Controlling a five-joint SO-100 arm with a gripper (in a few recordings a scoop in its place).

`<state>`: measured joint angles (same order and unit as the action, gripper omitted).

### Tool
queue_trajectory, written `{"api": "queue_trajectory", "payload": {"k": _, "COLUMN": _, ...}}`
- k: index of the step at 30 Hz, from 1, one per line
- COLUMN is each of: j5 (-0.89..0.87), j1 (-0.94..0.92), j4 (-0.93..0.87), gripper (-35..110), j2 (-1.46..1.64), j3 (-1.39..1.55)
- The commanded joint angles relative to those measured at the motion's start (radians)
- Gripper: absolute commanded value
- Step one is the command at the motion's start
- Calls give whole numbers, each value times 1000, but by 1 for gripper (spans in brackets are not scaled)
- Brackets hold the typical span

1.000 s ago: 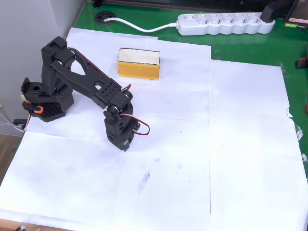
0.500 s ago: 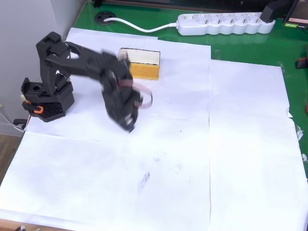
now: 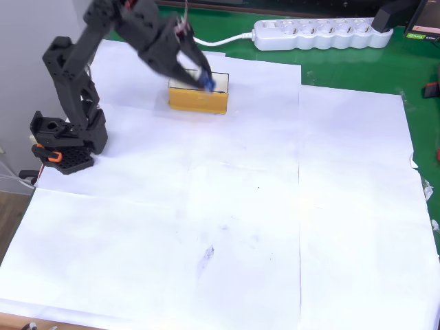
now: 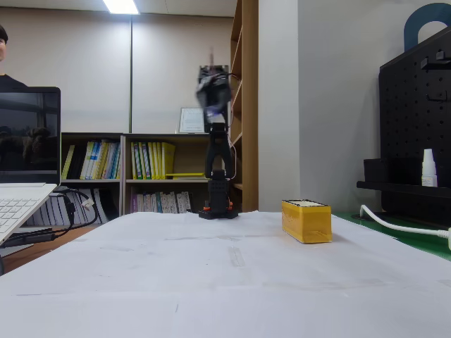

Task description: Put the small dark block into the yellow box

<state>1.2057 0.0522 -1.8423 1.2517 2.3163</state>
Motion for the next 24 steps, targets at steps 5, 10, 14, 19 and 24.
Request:
{"api": "queue_trajectory", "payload": {"k": 5, "j5": -104, "j1": 362, "j4": -94, "gripper": 0, "j2": -163, "j3": -258}}
{"api": "queue_trajectory", "payload": {"k": 10, "j5": -156, "j1": 502, "j4": 149, "gripper": 0, "j2": -135, "j3": -459}}
{"api": "queue_trajectory", "payload": {"k": 14, "j5": -150, "j1": 555, "j4": 281, "gripper": 0, "j2": -46, "j3": -557}}
{"api": "queue_trajectory", "payload": {"k": 19, "j5": -149, "j1": 580, "j4": 393, "gripper": 0, "j2": 84, "j3": -558}}
{"api": "queue_trajectory", "payload": {"k": 24, "j5": -118, "j1": 583, "j4": 468, "gripper": 0, "j2": 192, "j3": -558}}
